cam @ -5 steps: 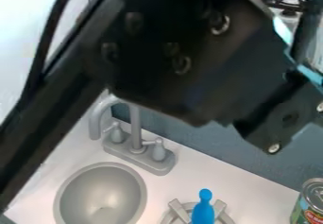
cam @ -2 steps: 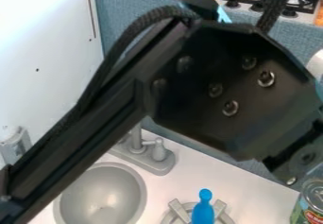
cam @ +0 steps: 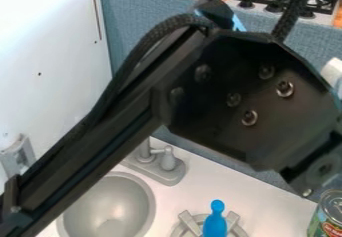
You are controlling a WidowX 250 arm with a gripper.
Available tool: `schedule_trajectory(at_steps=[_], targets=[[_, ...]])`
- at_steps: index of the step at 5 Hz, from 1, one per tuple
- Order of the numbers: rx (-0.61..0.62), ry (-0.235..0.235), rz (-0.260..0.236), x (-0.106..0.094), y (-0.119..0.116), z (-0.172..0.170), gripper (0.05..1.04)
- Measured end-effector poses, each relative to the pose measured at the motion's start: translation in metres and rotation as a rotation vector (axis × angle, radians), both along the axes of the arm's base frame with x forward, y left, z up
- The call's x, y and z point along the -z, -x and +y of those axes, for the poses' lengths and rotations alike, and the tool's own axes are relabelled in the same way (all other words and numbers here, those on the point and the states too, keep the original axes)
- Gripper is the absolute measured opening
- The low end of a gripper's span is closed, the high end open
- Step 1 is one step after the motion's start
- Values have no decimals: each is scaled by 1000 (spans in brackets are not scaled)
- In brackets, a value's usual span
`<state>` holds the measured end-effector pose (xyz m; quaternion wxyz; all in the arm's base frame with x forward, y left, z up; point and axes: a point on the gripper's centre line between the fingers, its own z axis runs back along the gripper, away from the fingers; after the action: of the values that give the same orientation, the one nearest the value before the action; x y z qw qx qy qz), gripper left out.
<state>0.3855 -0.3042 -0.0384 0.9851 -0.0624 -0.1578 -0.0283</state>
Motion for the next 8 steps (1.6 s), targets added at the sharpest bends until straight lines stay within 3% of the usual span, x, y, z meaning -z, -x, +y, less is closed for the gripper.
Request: schedule_trajectory(at_steps=[1,2,3,4,7,8], targets=[[-38,-6,-21,7,-4,10,1001],[-112,-59,-45,23,2,37,1001],[-197,-52,-131,-2,-3,58,1001],[-237,-50,-164,-14,-8,71,1000],[-299,-64,-153,-21,4,90,1000],[-336,-90,-88,-34,20,98,1000]])
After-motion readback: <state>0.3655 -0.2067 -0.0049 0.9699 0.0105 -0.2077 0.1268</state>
